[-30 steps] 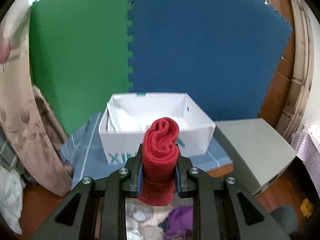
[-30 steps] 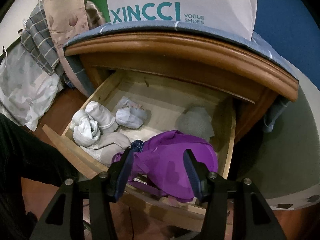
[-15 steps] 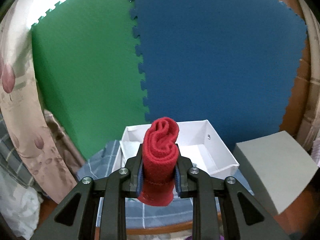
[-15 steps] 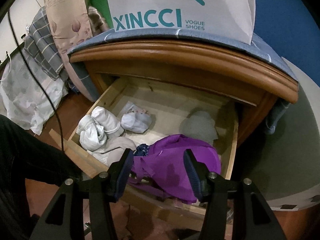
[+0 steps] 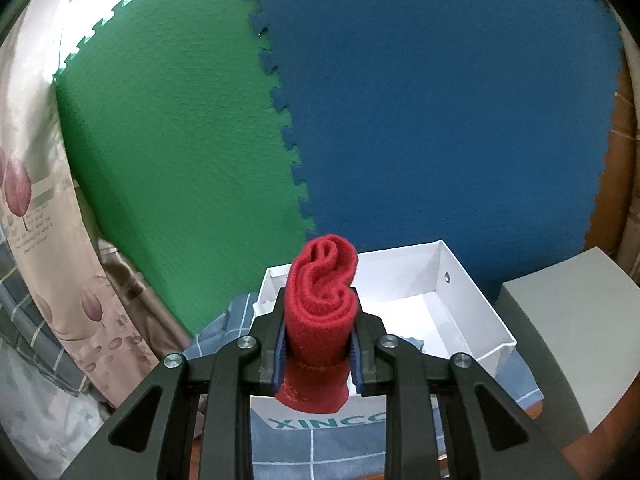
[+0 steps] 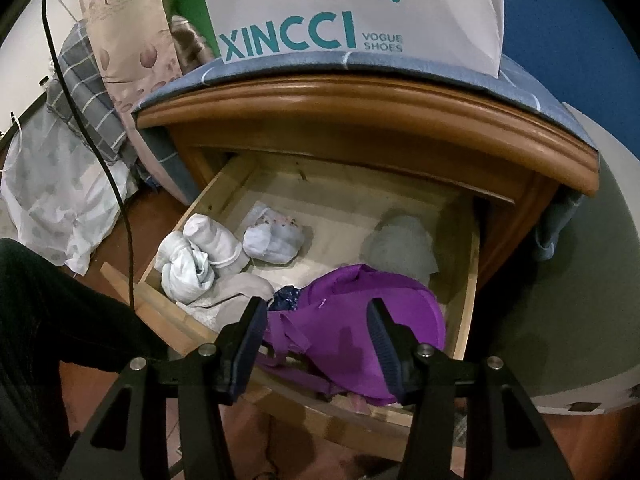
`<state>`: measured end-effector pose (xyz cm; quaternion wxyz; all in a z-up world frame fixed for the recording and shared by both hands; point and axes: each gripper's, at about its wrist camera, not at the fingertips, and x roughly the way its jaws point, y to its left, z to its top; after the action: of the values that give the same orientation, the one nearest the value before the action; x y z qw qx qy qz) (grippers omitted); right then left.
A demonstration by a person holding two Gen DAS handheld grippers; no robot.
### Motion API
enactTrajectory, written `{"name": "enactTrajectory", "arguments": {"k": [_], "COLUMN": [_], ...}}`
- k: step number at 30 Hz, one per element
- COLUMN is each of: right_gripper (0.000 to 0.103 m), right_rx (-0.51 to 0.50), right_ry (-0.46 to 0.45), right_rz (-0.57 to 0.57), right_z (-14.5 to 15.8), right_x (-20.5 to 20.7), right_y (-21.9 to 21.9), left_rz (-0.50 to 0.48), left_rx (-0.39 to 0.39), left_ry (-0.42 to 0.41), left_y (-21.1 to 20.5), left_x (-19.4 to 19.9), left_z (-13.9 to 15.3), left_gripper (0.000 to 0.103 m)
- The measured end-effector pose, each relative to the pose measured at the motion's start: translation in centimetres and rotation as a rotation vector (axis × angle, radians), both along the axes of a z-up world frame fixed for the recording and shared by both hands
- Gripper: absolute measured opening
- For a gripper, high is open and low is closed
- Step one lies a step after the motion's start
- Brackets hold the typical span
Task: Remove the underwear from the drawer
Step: 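Lift the red rolled item with the left tool over the XINCCI box, then lower the red rolled item into the box and open the left tool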
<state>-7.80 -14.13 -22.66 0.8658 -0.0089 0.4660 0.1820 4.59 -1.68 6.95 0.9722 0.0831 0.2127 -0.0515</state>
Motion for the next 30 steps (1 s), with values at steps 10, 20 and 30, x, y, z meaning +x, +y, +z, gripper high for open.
{"name": "enactTrajectory", "arguments": {"k": [10, 20, 30], "right_gripper": [0.053, 0.053, 0.053], "right_rx": [-0.025, 0.009, 0.098], "right_ry": [0.016, 0.004, 0.049], "right_rz": [0.025, 0.047, 0.042], "right_z": [-1.0, -0.7, -0.7], "right_x": [0.1, 0.0, 0.1], "right_y": [0.6, 1.2, 0.7], "left_rz": [-0.003, -0.014, -0.05], "left_rx": [-0.064, -0.218, -0.161], "left_ry": [0.017, 0.114, 0.228], "left_y": [1.4, 2.6, -1.5], "left_x": [2.6, 8.1, 13.3], "left_z": [0.5, 0.8, -0.7], "left_gripper": [0.022, 0.023, 0.023]}}
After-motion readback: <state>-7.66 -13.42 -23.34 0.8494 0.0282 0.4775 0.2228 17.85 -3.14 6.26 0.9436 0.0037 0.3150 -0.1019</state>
